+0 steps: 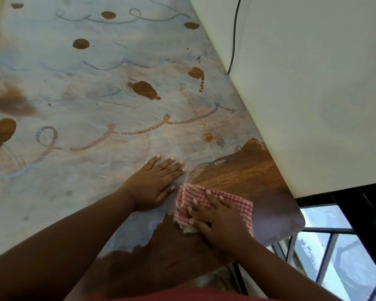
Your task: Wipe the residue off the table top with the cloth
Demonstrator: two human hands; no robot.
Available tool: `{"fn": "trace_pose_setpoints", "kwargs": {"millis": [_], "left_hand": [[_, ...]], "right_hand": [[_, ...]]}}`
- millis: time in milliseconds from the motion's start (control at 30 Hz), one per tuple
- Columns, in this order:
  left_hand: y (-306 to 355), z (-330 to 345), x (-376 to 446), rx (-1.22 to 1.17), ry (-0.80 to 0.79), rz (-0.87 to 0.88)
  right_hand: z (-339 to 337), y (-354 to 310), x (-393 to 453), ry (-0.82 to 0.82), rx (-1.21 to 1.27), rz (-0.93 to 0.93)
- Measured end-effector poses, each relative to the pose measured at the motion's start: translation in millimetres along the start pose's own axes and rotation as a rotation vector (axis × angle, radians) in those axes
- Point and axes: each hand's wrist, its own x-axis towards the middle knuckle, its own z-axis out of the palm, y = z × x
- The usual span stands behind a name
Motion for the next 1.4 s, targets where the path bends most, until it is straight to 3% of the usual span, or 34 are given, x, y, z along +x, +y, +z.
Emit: {"fn": "trace_pose_setpoints", "kwargs": {"millis": [200,367,567,700,867,1000,1133,1400], "left_hand": [[-3,3,1,0.001,-0.018,-0.012],[-2,3,0,0.011,-0.017,-0.016],[-1,1,-1,0.002,-0.014,-0.007],[-1,-1,0,0.009,-0.004,0.009],[0,-1,0,0.029,0.004,-0.002],[3,-1,-1,0.022,0.024,-0.02],[6,-5,-2,-0.021,0.028,-0.033],[3,-3,-2,0.087,-0.014,-0.028]], "right_hand": [[-7,47,-17,0.108,0.027,0.064],[3,2,16,0.125,0.014,0.213],[18,-5,-20,0.036,0.034,-0.042],[-11,37,-36,-0.038,0.066,0.075],[-30,46,22,0.087,0.107,0.263],[-18,3,53,0.037,0.021,0.112],[1,-4,26,0.026,0.065,-0.046],[-16,40,-2,-0.042,0.048,0.005]]}}
